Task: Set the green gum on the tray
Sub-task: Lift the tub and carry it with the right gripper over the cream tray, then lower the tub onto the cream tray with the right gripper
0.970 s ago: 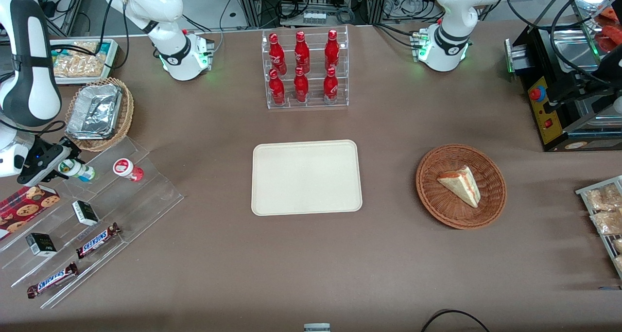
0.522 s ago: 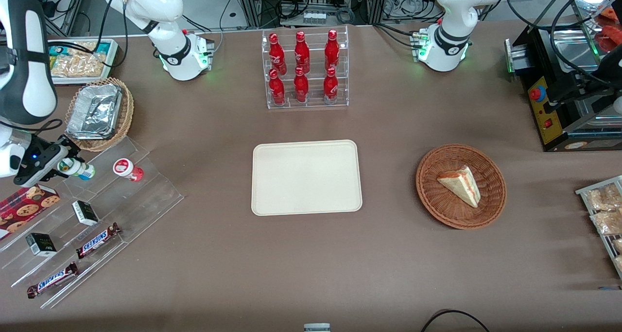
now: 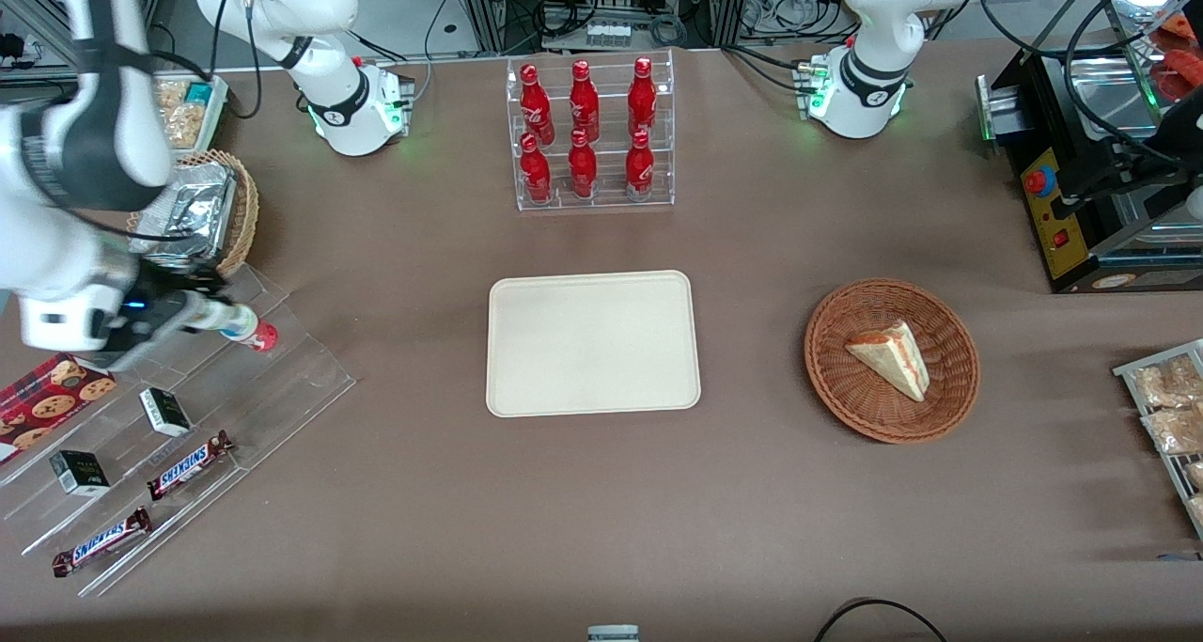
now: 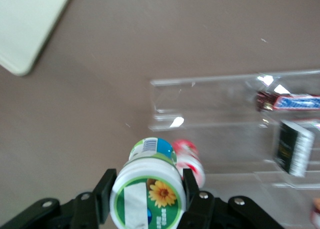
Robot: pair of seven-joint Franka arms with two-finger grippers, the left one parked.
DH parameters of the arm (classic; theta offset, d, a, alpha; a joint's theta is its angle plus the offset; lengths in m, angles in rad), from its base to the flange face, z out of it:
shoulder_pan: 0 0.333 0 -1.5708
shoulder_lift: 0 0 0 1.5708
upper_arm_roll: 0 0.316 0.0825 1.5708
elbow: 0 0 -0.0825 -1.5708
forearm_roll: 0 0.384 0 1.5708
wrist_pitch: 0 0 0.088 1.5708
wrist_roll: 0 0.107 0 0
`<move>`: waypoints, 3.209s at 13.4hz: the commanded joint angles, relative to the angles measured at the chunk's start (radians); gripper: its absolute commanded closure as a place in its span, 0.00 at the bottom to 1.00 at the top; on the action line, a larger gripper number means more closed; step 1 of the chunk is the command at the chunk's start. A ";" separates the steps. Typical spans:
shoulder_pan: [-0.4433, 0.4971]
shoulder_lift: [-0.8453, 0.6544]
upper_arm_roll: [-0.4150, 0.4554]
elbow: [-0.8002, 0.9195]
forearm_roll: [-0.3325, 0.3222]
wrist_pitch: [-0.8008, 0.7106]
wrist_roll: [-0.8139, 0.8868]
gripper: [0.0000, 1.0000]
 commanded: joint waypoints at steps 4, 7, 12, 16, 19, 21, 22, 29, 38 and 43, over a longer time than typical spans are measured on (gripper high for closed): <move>0.290 0.106 -0.009 0.108 0.052 -0.014 0.492 1.00; 0.399 0.198 -0.009 0.194 0.060 0.003 0.705 1.00; 0.553 0.320 -0.009 0.229 0.066 0.162 0.976 1.00; 0.637 0.455 -0.009 0.297 0.064 0.284 1.141 1.00; 0.685 0.552 -0.011 0.372 0.058 0.305 1.235 1.00; 0.708 0.586 -0.011 0.378 0.055 0.354 1.280 1.00; 0.720 0.601 -0.012 0.380 0.054 0.371 1.290 1.00; 0.742 0.675 -0.017 0.380 0.046 0.480 1.318 1.00; 0.745 0.687 -0.017 0.378 0.006 0.502 1.317 0.00; 0.743 0.663 -0.017 0.378 0.000 0.483 1.312 0.00</move>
